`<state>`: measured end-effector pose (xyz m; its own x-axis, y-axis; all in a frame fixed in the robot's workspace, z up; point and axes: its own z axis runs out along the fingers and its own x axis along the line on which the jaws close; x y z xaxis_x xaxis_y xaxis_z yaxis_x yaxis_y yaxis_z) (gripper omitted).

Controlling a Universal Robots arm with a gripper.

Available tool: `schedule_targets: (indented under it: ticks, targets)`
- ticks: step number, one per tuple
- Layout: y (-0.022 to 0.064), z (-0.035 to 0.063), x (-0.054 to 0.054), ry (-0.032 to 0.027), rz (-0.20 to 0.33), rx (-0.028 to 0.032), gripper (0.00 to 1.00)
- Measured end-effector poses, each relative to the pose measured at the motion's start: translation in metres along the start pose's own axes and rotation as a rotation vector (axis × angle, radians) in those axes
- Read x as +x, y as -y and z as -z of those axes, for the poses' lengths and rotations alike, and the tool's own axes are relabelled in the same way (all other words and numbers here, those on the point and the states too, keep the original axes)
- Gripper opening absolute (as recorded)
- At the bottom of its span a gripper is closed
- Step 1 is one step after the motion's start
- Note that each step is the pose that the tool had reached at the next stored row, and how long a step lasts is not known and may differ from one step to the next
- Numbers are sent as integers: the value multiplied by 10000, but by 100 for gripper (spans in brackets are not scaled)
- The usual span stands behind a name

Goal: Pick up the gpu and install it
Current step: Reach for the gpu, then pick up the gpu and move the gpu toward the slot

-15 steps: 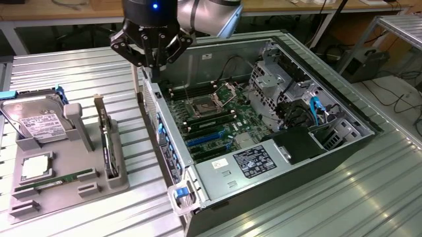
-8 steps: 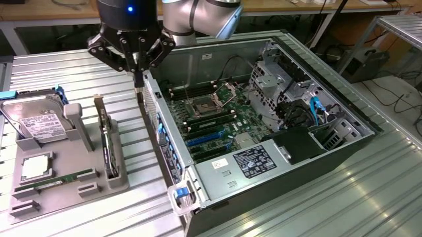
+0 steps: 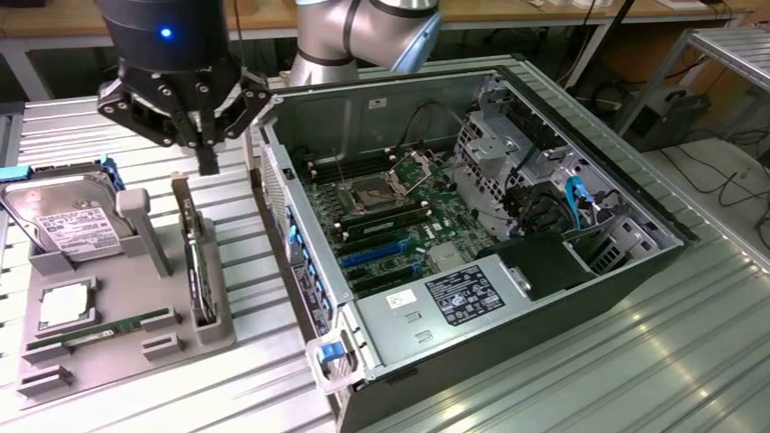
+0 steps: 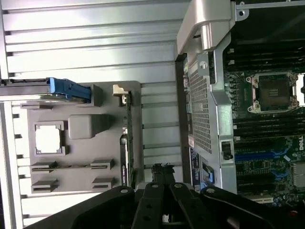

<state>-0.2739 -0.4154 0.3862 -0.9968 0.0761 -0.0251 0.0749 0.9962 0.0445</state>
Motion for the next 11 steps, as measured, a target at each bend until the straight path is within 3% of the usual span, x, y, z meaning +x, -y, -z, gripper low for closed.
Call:
schedule_targets:
  ticks: [7,11]
  targets:
    - [30,-120,330,3,-2,-1,11]
    - [30,-121,331,1,-1,1,11]
